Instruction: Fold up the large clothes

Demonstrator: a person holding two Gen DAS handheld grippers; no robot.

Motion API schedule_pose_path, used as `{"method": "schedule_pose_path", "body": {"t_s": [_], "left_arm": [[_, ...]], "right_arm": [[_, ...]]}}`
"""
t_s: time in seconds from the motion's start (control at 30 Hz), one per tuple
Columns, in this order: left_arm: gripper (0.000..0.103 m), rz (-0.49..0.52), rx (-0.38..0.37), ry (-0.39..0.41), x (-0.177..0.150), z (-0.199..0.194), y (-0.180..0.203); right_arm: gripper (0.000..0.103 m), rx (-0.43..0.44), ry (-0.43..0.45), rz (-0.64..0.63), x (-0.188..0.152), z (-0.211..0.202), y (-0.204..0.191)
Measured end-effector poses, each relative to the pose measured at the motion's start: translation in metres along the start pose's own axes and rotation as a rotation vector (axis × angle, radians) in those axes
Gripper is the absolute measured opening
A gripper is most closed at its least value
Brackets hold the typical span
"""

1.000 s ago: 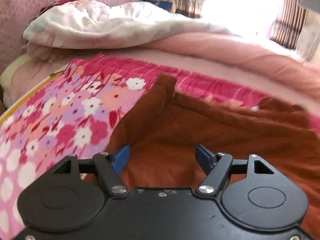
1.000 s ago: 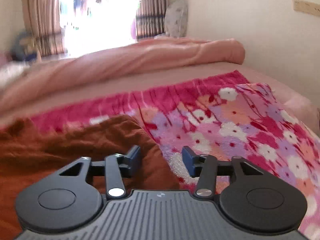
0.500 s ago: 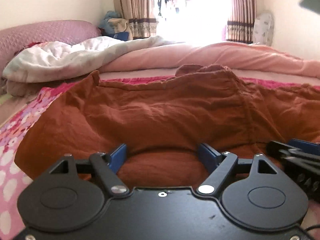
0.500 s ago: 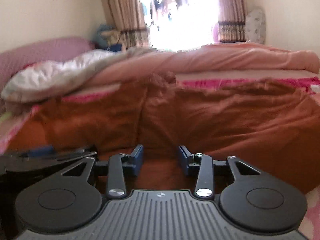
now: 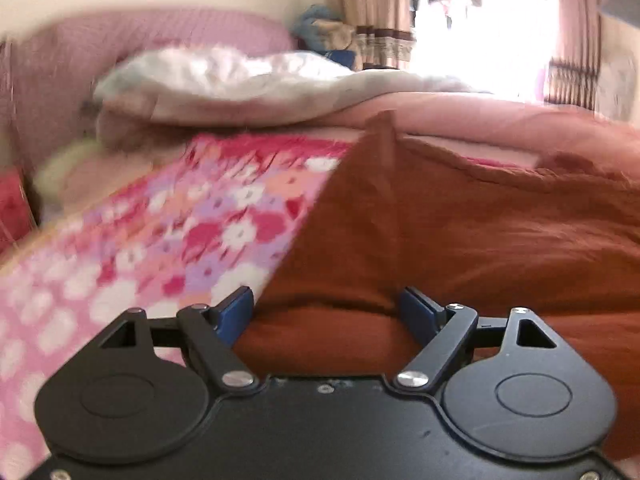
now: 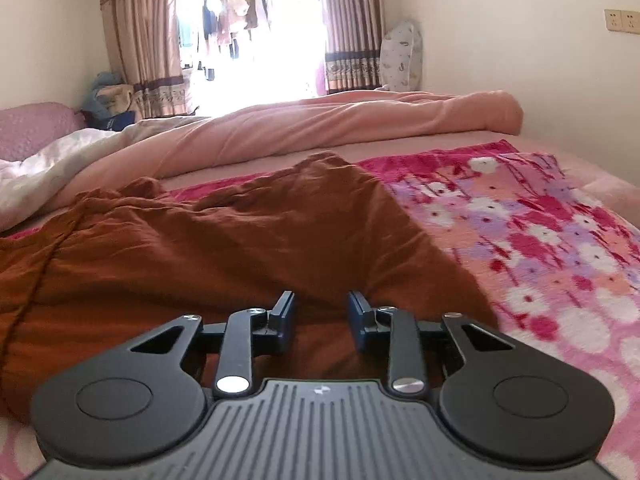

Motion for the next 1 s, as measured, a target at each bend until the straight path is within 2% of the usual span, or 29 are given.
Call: {"method": "schedule_pose_path", "body": {"t_s": [0.07,0.1,0.17,0.23,0.3,0.33,0.4,0.43,0.47,0.5,0.6,0.7,0.8,0.83,0.87,0.93,1.0], "left_arm": [[0.085,-0.102,-0.104,-0.050,-0.001,-0.001,-0.021],[0.084,-0.148,-0.124,-0.051,0.002,-0.009,-0.031],[0.082,-0.176,-0.121,-0.024,0.005,-0.028,-0.045],[0.081,-0.166,-0.136,0.007,0.004,-0.044,-0.050],[0.082,-0.169,-0.201,0.014,0.000,-0.054,-0.052],[0.082,-0.184,-0.225,0.006,-0.003,-0.055,-0.052],[0.082,-0.197,-0.257,-0.013,-0.011,-0.055,-0.042],[0.082,-0.185,-0.253,-0.024,-0.016,-0.056,-0.039],[0.083,-0.162,-0.206,-0.045,-0.019,-0.053,-0.033],[0.085,-0.149,-0.159,-0.065,-0.024,-0.045,-0.032],[0.088,-0.182,-0.185,-0.099,-0.032,-0.027,-0.030],[0.089,-0.152,-0.157,-0.098,-0.031,-0.029,-0.027],[0.085,-0.157,-0.158,-0.080,-0.019,-0.052,-0.024],[0.085,-0.156,-0.180,-0.072,-0.013,-0.061,-0.020],[0.085,-0.157,-0.244,-0.027,-0.003,-0.075,-0.012],[0.085,-0.160,-0.341,0.020,0.008,-0.094,0.008],[0.086,-0.122,-0.418,0.020,0.010,-0.099,0.042]], "right_arm": [[0.036,0.011,0.011,0.000,-0.003,-0.002,0.002],[0.036,0.018,0.022,-0.001,-0.003,-0.007,0.004],[0.039,0.020,0.049,0.034,0.001,-0.023,0.009],[0.069,0.042,0.099,0.109,0.004,-0.045,0.019],[0.077,0.145,0.105,0.219,0.001,-0.061,0.029],[0.077,0.182,0.089,0.268,-0.002,-0.063,0.035],[0.077,0.203,0.068,0.353,-0.013,-0.062,0.046],[0.076,0.218,0.066,0.387,-0.018,-0.060,0.050],[0.076,0.233,0.055,0.412,-0.023,-0.058,0.052],[0.074,0.229,0.046,0.415,-0.027,-0.054,0.052],[0.058,0.177,0.023,0.371,-0.035,-0.039,0.051],[0.058,0.180,-0.005,0.386,-0.040,-0.026,0.055],[0.060,0.203,-0.008,0.393,-0.037,-0.033,0.054],[0.062,0.225,-0.009,0.408,-0.034,-0.038,0.054],[0.064,0.265,-0.011,0.433,-0.032,-0.042,0.055],[0.076,0.371,-0.020,0.532,-0.029,-0.045,0.059],[0.076,0.424,-0.025,0.633,-0.032,-0.043,0.063]]}}
Point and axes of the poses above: each gripper's, at about its wrist camera, not at the fingertips, and z roughly the way its jaws point, y to its right, x to its top, the point moved 8 cm from there along z, roughly the way its jaws point, and after that the axes turned 10 degrees about -y, right-handed, at the moved point
